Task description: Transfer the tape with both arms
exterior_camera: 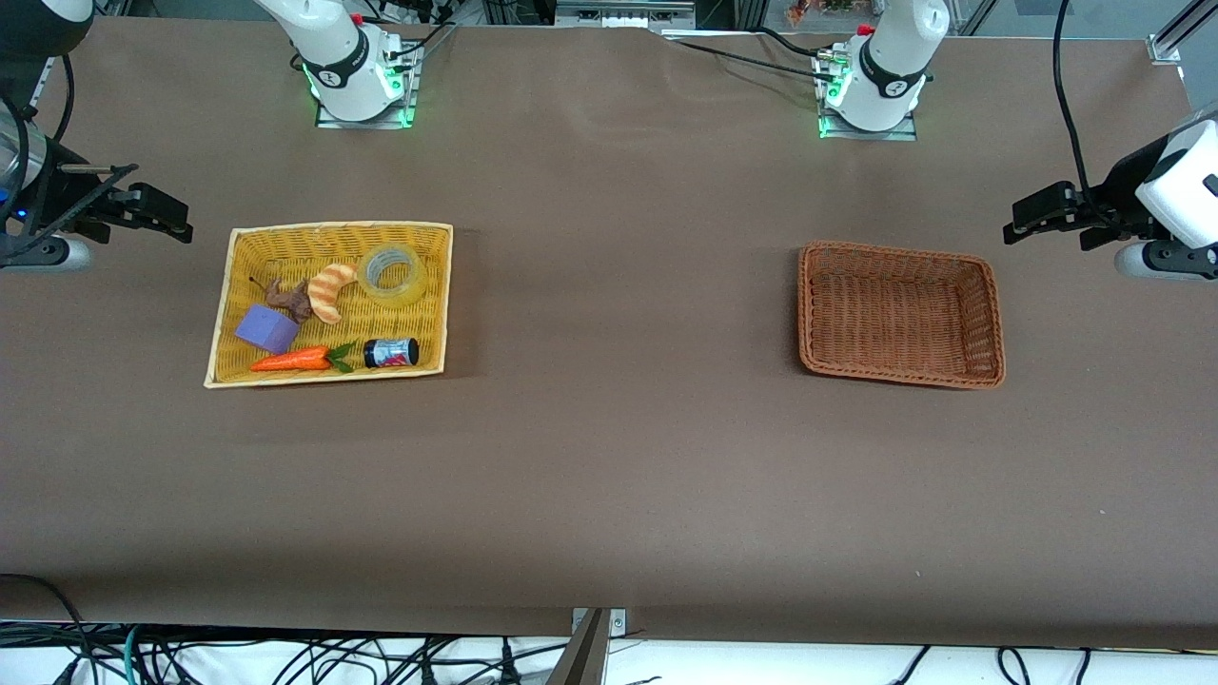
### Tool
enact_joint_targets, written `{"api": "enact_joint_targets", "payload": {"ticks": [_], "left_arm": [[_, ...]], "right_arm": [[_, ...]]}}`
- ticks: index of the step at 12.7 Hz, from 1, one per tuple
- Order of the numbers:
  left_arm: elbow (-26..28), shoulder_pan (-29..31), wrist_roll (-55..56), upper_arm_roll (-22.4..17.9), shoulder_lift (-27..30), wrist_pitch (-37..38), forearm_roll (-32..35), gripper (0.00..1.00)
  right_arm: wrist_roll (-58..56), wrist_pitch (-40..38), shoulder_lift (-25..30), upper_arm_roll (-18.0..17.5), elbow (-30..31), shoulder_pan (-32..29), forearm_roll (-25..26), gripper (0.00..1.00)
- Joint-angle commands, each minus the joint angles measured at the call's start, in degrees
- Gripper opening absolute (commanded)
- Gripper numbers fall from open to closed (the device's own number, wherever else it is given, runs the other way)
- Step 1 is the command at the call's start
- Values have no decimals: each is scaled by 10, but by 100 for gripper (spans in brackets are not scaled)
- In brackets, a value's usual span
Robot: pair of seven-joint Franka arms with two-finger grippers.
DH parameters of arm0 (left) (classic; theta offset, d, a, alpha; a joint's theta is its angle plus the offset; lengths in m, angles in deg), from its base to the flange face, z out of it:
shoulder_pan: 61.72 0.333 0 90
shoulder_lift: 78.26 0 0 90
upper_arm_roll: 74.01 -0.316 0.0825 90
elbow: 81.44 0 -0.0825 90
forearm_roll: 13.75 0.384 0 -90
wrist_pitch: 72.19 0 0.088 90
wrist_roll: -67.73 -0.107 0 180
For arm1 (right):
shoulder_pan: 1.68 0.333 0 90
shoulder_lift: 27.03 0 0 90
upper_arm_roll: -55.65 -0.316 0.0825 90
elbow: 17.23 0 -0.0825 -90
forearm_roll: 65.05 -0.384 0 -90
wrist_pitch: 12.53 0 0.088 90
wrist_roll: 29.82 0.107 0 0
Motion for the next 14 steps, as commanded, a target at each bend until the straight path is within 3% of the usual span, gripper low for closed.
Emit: {"api": "enact_joint_targets", "payload": {"ticks": [1,11,14], "left_arm": [[1,1,-12,-1,2,1,-12,100],[1,2,-12,-3,2,1,-11,100],[0,2,-12,-4,2,1,-11,100]], "right_arm": [[-5,-6,5,-5,2,-8,-4,100],[-7,-16,3,-8,3,-6,-3,100],[-10,-51,-5,-9,3,-6,-5,100]]}}
